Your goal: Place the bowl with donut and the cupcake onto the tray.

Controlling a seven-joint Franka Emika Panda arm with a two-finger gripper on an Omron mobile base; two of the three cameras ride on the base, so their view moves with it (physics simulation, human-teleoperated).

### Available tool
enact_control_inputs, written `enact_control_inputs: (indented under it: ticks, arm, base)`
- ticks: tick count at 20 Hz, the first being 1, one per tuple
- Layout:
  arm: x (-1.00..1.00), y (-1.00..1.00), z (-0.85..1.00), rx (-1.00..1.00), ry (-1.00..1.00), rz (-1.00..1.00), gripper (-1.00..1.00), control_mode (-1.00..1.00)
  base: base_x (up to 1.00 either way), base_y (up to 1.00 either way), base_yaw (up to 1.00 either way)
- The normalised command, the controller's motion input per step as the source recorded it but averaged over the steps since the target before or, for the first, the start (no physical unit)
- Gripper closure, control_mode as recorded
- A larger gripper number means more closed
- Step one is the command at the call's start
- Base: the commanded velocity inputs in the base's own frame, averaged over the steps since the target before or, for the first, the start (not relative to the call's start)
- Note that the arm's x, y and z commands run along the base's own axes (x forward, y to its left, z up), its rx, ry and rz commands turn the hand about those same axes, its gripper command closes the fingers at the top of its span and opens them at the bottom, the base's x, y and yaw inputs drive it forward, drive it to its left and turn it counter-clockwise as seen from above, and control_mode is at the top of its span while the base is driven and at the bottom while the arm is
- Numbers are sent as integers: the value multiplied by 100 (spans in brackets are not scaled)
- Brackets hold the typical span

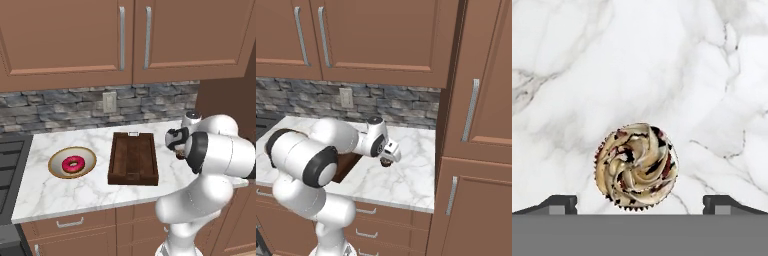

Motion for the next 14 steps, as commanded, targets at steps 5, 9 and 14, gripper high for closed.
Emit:
enact_control_inputs:
  ticks: [5, 9, 14]
  arm:
    - [2, -1, -19, 1, 0, 0, -100, -100]
    - [13, 0, -23, 1, 0, 0, -100, -100]
    - [18, 0, -13, 0, 0, 0, -100, -100]
  base:
    - [0, 0, 0]
    - [0, 0, 0]
    - [0, 0, 0]
